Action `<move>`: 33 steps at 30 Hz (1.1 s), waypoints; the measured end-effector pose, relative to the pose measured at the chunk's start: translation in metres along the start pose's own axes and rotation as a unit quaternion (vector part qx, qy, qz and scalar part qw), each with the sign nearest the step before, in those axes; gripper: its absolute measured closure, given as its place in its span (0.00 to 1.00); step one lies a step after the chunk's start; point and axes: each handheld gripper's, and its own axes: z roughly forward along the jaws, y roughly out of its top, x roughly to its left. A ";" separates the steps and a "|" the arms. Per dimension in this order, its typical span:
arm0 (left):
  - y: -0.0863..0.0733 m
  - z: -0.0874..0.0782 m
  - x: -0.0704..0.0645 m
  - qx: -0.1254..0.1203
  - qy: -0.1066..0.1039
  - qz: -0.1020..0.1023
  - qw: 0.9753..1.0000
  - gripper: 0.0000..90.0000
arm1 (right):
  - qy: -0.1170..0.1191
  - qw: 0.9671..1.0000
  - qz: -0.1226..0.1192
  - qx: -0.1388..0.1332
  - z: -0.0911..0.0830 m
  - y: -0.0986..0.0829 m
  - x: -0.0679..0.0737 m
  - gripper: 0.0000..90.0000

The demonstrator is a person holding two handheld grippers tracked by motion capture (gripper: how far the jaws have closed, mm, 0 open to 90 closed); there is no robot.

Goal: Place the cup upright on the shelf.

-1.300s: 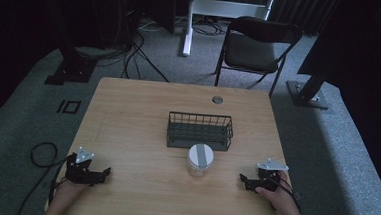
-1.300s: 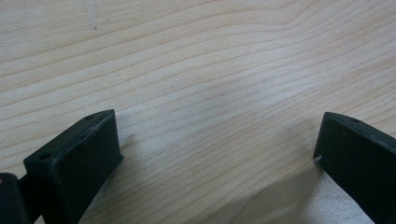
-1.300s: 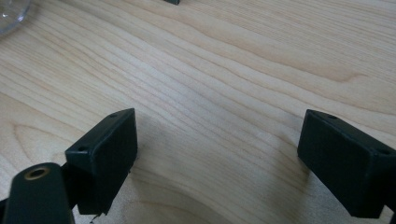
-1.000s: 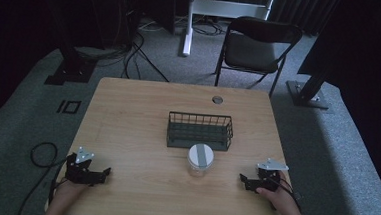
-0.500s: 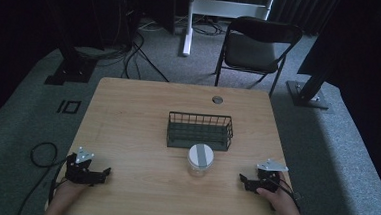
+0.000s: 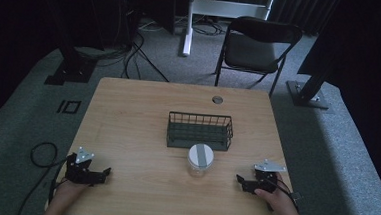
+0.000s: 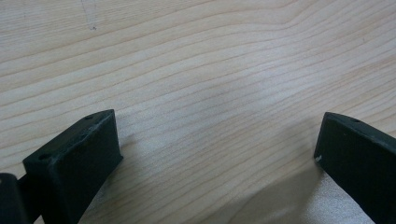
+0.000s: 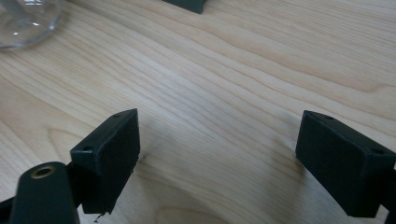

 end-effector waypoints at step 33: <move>0.000 0.000 0.000 0.000 -0.002 0.003 1.000 0.00 | 0.055 0.998 -0.036 -0.022 0.009 0.023 0.037 0.14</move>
